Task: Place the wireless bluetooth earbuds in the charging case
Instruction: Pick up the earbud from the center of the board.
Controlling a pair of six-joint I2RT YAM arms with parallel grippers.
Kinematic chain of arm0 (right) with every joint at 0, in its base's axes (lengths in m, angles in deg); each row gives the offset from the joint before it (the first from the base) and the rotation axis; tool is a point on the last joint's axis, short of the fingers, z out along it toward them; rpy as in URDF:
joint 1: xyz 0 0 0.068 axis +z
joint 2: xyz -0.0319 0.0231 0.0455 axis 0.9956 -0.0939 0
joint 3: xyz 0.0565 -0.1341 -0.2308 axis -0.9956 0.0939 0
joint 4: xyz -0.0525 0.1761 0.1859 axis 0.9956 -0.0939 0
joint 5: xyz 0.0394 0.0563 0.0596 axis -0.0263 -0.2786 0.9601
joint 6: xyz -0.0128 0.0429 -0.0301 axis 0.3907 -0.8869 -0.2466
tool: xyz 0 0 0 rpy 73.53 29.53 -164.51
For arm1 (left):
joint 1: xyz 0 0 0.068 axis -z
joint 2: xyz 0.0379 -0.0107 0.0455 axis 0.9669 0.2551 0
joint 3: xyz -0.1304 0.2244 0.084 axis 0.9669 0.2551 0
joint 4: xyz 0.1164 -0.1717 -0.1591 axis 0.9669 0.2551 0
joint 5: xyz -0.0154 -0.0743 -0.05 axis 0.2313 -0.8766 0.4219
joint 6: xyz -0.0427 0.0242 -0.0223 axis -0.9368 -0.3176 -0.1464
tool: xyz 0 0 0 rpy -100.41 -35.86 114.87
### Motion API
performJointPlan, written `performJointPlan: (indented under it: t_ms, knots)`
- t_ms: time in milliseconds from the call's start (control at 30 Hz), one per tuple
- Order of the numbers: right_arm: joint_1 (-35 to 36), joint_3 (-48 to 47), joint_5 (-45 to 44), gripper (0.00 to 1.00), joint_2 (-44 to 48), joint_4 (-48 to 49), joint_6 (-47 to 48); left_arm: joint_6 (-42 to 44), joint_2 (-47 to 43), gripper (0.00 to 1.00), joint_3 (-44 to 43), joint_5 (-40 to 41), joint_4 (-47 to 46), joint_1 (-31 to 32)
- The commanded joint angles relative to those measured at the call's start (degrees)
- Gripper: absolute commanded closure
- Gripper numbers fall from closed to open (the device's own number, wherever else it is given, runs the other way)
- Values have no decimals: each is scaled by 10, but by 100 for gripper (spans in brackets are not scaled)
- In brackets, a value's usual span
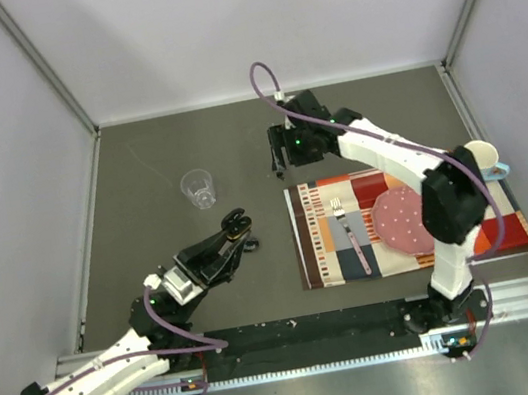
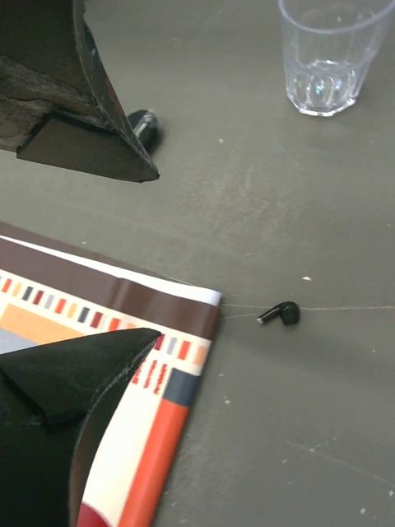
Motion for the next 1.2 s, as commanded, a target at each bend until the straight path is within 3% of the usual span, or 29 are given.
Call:
performJointPlan:
  t_ms: [0,367,1167]
  knots:
    - [-4,-90,6,31,-78,-26,6,-21,2,100,-24,-18,-13,1]
    - [-4,-247,25,44,-236,-94,80,-23,8,100,-17,-16,-19,1]
    - [-5,-350,-34,53,-367,-118,115,-26,-11,100,-2,-2,-15,1]
